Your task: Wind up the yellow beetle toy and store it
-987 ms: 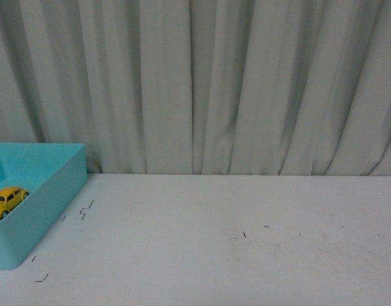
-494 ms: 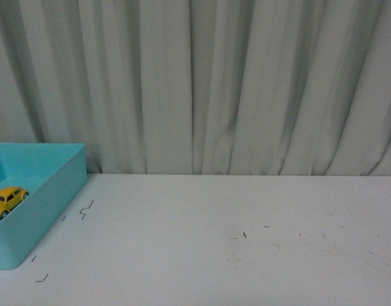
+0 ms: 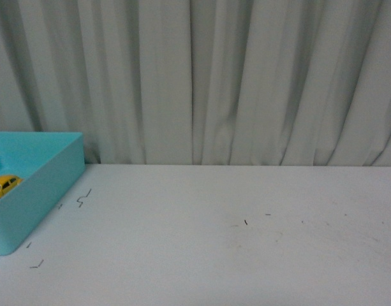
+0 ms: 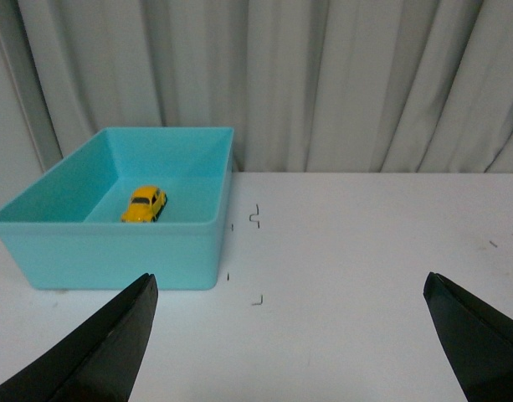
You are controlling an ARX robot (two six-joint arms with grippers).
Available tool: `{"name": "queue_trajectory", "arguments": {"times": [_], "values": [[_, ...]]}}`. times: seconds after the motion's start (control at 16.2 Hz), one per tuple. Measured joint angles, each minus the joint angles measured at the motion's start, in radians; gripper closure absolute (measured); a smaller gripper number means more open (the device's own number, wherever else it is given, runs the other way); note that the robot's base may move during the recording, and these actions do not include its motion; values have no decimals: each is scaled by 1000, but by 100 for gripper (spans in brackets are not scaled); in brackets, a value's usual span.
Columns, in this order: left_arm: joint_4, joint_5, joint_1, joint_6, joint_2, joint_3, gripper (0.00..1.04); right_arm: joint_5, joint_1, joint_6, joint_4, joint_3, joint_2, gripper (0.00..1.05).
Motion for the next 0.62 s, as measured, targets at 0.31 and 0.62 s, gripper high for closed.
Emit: {"name": "queue_trajectory", "arguments": {"times": [0.31,0.62], "values": [[-3,-1,0,-1,0,0,7,0,0,0,-2,0,0,7],[-4,2,0,0,0,0,7,0,0,0,-1,0,0,7]]}}
